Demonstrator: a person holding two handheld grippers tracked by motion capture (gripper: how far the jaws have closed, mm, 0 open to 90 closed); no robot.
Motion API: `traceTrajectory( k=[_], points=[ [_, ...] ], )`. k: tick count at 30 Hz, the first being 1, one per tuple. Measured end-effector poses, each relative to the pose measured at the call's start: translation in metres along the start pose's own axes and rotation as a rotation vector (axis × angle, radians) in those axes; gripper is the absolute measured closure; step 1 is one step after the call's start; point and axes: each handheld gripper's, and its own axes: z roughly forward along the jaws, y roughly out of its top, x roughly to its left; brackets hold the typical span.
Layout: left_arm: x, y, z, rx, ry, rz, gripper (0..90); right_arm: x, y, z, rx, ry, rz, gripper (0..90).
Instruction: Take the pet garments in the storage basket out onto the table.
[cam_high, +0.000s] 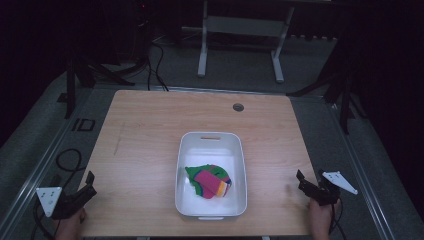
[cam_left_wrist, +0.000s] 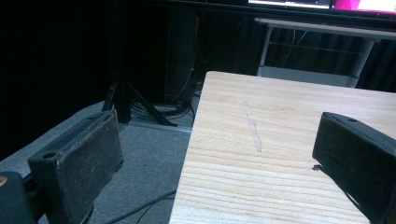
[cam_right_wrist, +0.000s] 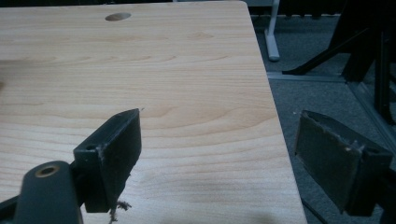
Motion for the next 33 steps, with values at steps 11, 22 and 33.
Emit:
traceTrajectory(
  k=[11,22,33],
  points=[
    [0.0,0.0,0.0,-0.001,0.001,0.0,1.8,0.001,0.0,0.0,0.008,0.004,-0.005,14.7],
    [0.001,0.0,0.0,0.0,0.0,-0.005,1.8,-0.01,0.001,0.004,0.137,0.098,-0.071,13.2],
    [0.001,0.0,0.0,0.002,-0.004,-0.005,1.8,-0.012,0.003,0.011,0.341,0.438,-0.222,13.6]
  ],
)
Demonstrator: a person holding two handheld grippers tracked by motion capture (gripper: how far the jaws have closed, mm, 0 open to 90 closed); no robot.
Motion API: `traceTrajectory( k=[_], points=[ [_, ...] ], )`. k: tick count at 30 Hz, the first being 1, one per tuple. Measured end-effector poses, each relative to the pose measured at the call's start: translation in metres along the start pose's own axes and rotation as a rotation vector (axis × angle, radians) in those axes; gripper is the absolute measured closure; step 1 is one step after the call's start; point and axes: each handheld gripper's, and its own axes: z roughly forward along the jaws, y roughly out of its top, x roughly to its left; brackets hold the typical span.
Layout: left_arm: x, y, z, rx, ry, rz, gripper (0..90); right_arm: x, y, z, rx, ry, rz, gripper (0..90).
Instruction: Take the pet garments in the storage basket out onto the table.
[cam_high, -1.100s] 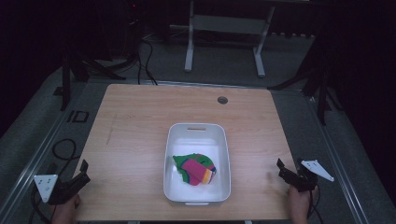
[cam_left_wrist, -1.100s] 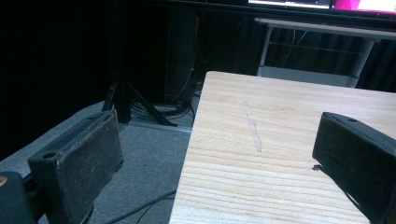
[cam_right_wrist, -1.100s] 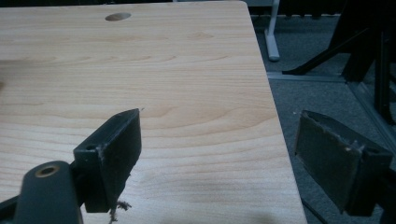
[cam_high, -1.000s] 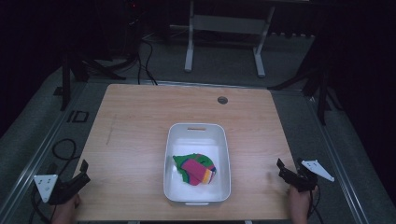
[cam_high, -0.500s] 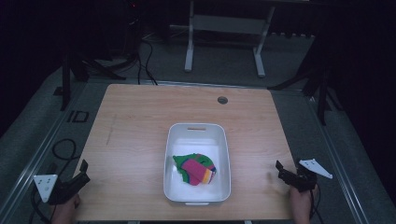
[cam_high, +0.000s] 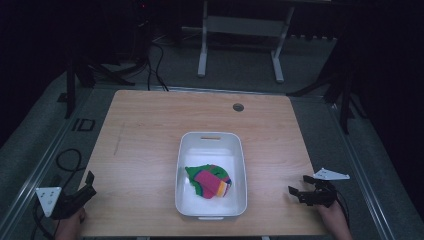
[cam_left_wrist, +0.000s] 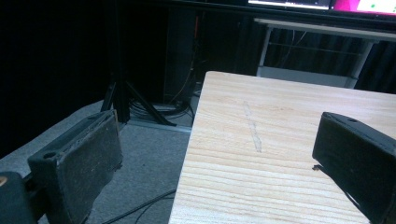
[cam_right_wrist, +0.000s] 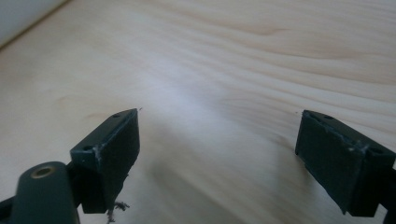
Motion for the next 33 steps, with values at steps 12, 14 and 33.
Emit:
traceTrajectory(
  k=[12,14,33],
  points=[
    [0.0,0.0,0.0,0.001,-0.003,-0.001,1.8,0.033,0.023,0.011,0.127,0.183,-0.306,14.0],
    [0.0,0.0,0.0,0.001,-0.004,-0.001,1.8,0.04,0.027,0.013,0.135,0.222,-0.342,14.0],
    [0.0,0.0,0.0,0.004,-0.01,-0.002,1.8,0.091,0.084,0.017,0.218,0.42,-0.456,14.2]
  ],
)
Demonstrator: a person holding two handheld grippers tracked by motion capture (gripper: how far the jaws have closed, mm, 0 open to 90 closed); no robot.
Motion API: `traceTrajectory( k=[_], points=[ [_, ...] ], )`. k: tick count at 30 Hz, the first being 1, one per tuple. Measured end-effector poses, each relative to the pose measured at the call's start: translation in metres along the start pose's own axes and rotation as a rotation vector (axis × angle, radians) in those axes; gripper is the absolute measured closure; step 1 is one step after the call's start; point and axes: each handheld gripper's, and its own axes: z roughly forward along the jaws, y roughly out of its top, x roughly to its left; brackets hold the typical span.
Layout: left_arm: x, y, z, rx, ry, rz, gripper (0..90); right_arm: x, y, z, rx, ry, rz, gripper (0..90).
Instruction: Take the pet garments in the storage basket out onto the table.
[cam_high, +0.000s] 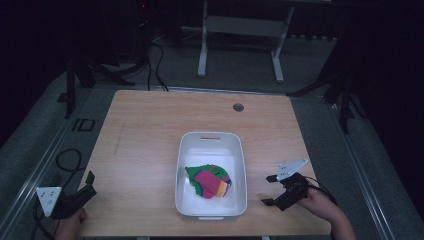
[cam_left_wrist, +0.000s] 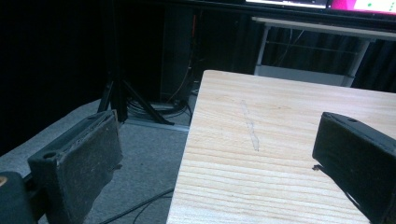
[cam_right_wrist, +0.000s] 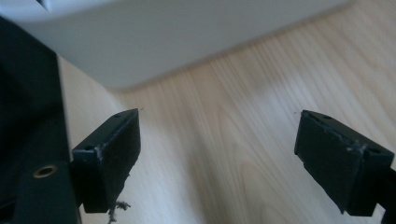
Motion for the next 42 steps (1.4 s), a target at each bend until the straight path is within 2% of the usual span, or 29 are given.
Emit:
traceTrajectory(
  k=[3,10,17,20,25,30,33,36,42],
  points=[
    [0.0,0.0,0.0,0.0,0.0,0.0,1.8,0.006,0.015,-0.004,-0.013,0.008,-0.01,14.1],
    [0.0,0.0,0.0,0.0,-0.002,-0.002,1.8,0.017,0.048,-0.011,0.004,0.037,-0.032,13.4],
    [0.0,0.0,0.0,0.0,-0.003,-0.002,1.8,0.028,0.075,-0.011,0.025,0.048,-0.108,12.0],
    [0.001,0.0,0.0,0.001,-0.003,-0.002,1.8,0.03,0.086,-0.009,0.028,0.045,-0.106,12.0],
    [0.001,0.0,0.0,0.0,-0.004,-0.005,1.8,0.032,0.1,0.002,0.052,0.029,-0.122,12.3],
    [0.001,0.0,0.0,0.001,-0.005,-0.006,1.8,0.034,0.114,0.016,0.071,0.041,-0.14,13.0],
    [0.001,0.0,0.0,0.002,-0.006,-0.007,1.8,0.032,0.121,0.024,0.079,0.027,-0.14,13.0],
    [0.001,0.0,0.0,0.003,-0.008,-0.009,1.8,0.031,0.129,0.033,0.082,0.042,-0.128,13.2],
    [0.001,0.0,0.0,0.004,-0.01,-0.009,1.8,0.034,0.144,0.058,0.124,0.06,-0.148,13.5]
  ],
)
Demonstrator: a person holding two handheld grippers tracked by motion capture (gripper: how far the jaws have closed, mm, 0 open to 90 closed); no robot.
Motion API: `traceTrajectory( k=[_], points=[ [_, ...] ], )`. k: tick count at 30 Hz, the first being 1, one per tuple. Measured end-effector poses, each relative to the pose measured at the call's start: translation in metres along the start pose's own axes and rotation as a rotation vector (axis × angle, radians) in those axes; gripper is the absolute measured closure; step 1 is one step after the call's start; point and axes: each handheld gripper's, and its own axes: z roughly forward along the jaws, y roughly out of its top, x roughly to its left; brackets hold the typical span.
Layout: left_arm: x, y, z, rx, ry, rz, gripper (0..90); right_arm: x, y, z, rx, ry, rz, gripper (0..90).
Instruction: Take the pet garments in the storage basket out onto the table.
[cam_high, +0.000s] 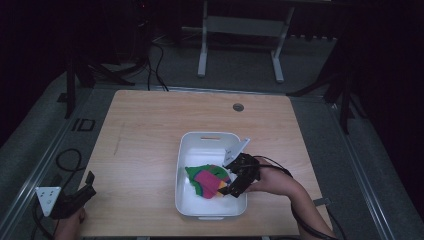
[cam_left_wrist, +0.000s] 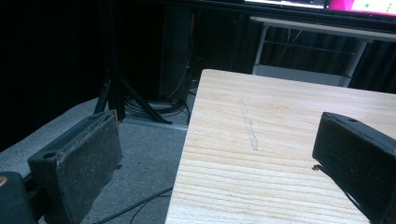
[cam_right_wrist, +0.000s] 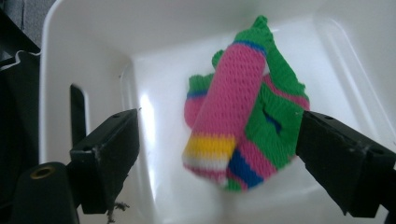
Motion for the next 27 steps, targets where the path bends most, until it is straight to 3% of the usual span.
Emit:
traceTrajectory(
  k=[7,17,23,27],
  points=[
    [0.0,0.0,0.0,0.003,-0.006,-0.002,1.8,-0.006,0.019,0.026,0.028,0.006,-0.02,14.3],
    [0.001,0.0,0.0,0.005,-0.012,-0.003,1.8,-0.01,0.033,0.061,0.122,0.008,-0.039,16.4],
    [0.001,0.0,0.0,0.004,-0.015,-0.002,1.8,-0.009,0.038,0.075,0.187,-0.023,-0.036,18.5],
    [0.001,0.0,0.0,0.003,-0.015,-0.001,1.8,-0.009,0.039,0.088,0.265,-0.071,-0.038,19.7]
  ],
)
